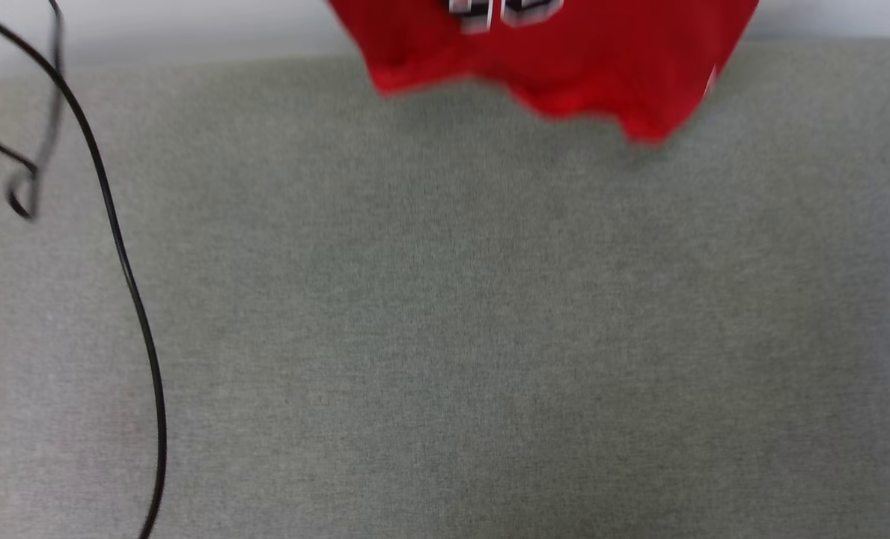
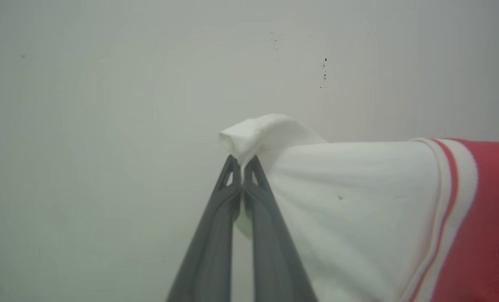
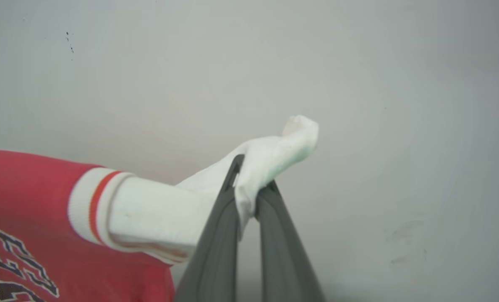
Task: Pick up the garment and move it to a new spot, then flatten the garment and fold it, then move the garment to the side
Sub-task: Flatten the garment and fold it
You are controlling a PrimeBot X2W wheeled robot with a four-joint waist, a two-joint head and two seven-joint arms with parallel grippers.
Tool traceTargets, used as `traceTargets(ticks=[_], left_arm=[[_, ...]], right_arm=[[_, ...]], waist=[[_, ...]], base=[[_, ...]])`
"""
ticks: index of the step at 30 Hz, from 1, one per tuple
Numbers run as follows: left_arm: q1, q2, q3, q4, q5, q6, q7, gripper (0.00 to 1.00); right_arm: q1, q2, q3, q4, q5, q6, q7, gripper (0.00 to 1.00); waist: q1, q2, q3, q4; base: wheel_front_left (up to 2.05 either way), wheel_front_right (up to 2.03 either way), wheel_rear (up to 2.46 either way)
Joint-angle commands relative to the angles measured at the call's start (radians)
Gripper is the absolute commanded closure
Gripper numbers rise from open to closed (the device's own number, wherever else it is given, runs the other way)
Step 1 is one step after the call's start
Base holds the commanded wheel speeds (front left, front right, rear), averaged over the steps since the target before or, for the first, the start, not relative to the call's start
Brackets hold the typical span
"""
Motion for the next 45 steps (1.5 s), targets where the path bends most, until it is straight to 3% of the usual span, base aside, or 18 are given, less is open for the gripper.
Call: traceTargets(ticks=[1,11,21,28,33,45], left_arm=[[-0.054,0.017,0.002,0.013,0.021,0.001,-0.020,1.00],[-0.273,0.002,-0.014,0.122,0.071,-0.017,-0.103,1.00],[-0.195,-0.044,0.003,0.277,-0.003,-0.090,-0.119,1.00],[0.016,-0.070,0.039,0.357,-0.101,-0.153,-0.144,1.00],[0.237,-0.095,0.044,0.364,-0.153,-0.177,-0.176,1.00],[0.706,-0.108,0.035,0.217,-0.173,-0.169,-0.223,1.00]], right_arm=[[-0.052,-0.007,-0.013,0.019,-0.014,-0.002,-0.018,1.00],[-0.313,0.010,-0.004,0.148,-0.035,-0.002,-0.146,1.00],[-0.253,0.043,0.149,0.245,0.057,-0.002,-0.199,1.00],[0.006,0.034,0.300,0.195,0.216,-0.002,-0.204,1.00],[0.246,-0.016,0.379,0.131,0.326,-0.002,-0.215,1.00],[0.741,-0.096,0.412,-0.009,0.478,-0.002,-0.292,1.00]], waist=[[-0.0001,0.0000,0.070,0.001],[-0.0001,0.0000,0.269,0.006],[-0.0001,0.0000,0.323,0.001],[-0.0001,0.0000,0.251,0.001],[-0.0001,0.0000,0.181,0.008],[-0.0001,0.0000,-0.009,0.032]], base=[[0.00,0.00,0.00],[0.00,0.00,0.00],[0.00,0.00,0.00],[0.00,0.00,0.00],[0.00,0.00,0.00],[0.00,0.00,0.00]])
